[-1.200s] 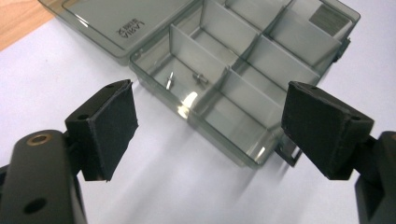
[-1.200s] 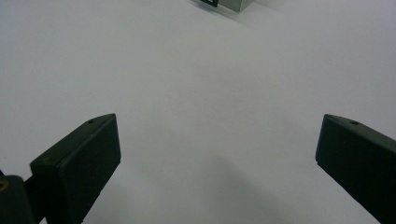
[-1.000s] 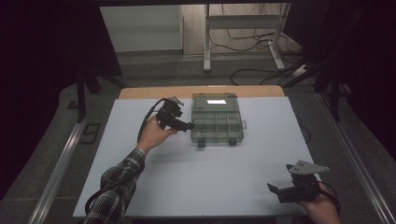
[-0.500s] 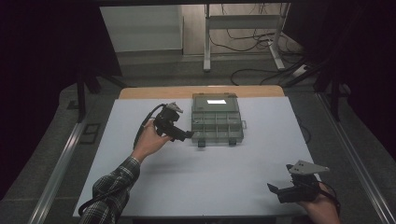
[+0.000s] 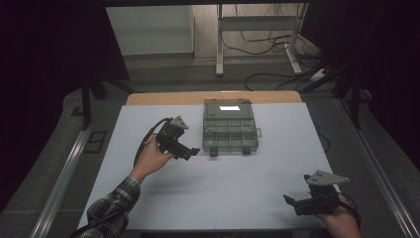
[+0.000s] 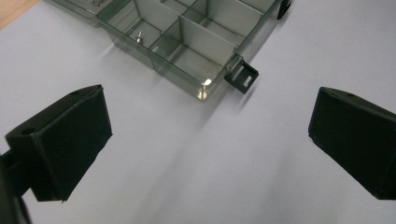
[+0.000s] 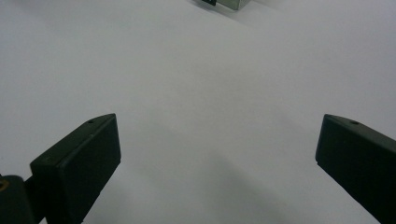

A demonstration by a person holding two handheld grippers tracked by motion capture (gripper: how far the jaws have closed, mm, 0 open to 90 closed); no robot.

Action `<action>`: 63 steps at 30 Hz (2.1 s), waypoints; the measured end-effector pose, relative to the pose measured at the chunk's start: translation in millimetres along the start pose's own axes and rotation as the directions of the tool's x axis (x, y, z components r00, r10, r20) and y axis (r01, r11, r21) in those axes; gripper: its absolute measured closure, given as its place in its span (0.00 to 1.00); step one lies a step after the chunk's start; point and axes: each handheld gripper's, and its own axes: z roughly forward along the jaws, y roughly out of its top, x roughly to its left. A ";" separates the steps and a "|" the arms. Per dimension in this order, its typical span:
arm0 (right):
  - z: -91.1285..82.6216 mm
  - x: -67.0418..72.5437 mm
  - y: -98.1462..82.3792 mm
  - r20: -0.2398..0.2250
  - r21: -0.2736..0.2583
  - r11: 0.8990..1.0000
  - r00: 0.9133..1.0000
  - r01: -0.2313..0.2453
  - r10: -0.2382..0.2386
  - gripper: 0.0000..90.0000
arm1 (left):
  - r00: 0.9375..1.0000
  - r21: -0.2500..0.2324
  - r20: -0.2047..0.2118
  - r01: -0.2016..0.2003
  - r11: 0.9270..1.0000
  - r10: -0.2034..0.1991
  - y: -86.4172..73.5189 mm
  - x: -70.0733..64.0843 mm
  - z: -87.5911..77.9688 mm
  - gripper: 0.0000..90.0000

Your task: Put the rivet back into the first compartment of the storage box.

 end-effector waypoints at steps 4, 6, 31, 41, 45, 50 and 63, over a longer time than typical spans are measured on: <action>0.2 0.2 0.1 0.000 0.002 1.000 1.000 0.000 0.000 0.00 | 1.000 -0.014 0.004 0.013 1.000 -0.013 -9.8 -2.2 -5.1 0.00; 0.3 0.4 0.1 0.001 0.002 1.000 1.000 -0.001 0.001 0.00 | 1.000 -0.028 0.009 0.023 0.999 -0.023 -15.9 -3.4 -7.4 0.00; -0.8 0.8 2.0 -0.005 -0.013 1.000 1.000 -0.001 0.001 0.00 | 0.994 -0.088 -0.024 0.104 0.991 -0.106 -76.5 -25.9 -42.4 0.00; -1.5 -0.1 3.0 -0.013 -0.025 1.000 1.000 -0.017 0.016 0.00 | 0.993 -0.098 -0.044 0.108 0.989 -0.113 -100.3 -35.4 -55.0 0.00; -1.4 -0.2 3.1 -0.014 -0.028 0.999 1.000 -0.021 0.021 0.00 | 0.993 -0.090 -0.054 0.103 0.991 -0.108 -108.4 -40.1 -59.7 0.00; -1.1 -0.2 2.9 -0.014 -0.025 0.999 1.000 -0.021 0.021 0.00 | 0.990 -0.106 -0.062 0.122 0.987 -0.129 -119.8 -44.2 -69.1 0.00; 0.9 1.0 2.1 -0.011 -0.003 1.000 1.000 -0.007 0.007 0.00 | 0.984 -0.129 -0.105 0.133 0.983 -0.147 -147.0 -55.5 -88.7 0.00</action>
